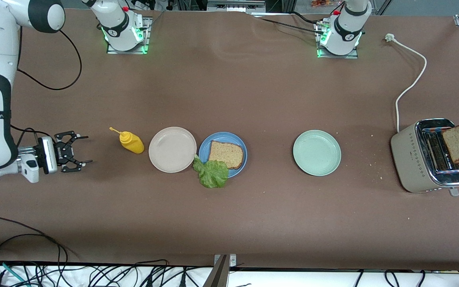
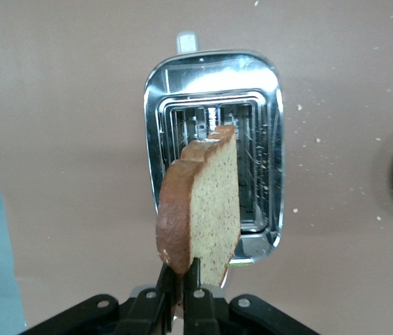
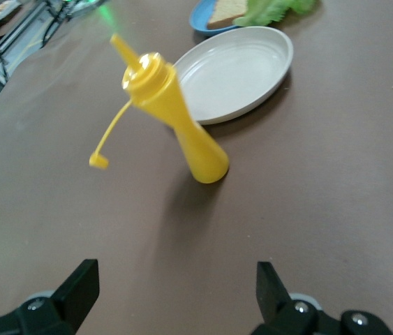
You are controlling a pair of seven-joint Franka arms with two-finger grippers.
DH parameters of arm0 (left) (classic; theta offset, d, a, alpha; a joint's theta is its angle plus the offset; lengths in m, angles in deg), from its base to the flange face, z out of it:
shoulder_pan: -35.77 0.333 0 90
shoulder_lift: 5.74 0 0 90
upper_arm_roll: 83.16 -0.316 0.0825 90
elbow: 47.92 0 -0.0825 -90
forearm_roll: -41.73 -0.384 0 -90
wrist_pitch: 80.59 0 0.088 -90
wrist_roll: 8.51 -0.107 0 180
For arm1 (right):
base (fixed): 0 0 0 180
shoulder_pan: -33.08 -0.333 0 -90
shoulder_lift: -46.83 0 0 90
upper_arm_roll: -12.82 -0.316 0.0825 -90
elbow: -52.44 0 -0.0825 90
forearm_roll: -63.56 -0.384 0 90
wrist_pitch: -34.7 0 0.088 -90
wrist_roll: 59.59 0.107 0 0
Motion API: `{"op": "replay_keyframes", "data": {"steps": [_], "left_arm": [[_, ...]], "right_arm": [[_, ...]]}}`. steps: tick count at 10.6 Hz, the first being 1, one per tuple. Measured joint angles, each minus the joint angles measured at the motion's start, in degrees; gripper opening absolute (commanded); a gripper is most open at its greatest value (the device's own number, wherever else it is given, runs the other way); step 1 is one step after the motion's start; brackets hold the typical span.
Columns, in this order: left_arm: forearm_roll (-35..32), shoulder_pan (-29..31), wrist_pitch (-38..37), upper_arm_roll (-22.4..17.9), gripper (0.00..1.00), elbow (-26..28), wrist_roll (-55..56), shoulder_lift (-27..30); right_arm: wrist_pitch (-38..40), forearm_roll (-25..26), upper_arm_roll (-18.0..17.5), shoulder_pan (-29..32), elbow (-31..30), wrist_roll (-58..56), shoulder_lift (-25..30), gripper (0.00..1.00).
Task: Make sandwich in blue plate with both arms
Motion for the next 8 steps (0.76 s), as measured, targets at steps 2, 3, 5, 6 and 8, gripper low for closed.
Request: {"op": "replay_keyframes", "data": {"steps": [2,3,5,6,8], "left_arm": [[0.02,-0.08,-3.62,0.79,0.00,-3.57,-0.01,0.70],[0.07,-0.10,-4.99,1.45,0.00,-4.91,-0.14,0.71],[5.02,-0.17,-6.86,2.65,0.00,-5.69,-0.99,0.70],[7.25,-0.36,-7.18,3.27,0.00,-5.69,-1.23,0.63],[8.31,-3.30,-7.32,4.96,0.00,-5.68,-1.35,0.40]], "right_arm": [[0.14,3.04,-0.02,-2.28,2.23,14.00,3.41,1.00],[0.15,4.98,-0.02,-3.42,2.98,20.37,5.04,1.00],[0.14,7.55,-0.02,-4.92,3.79,32.95,7.45,1.00],[0.11,8.45,0.00,-5.39,4.05,39.32,8.00,1.00],[0.09,12.34,0.03,-6.50,5.78,52.21,9.08,1.00]]}}
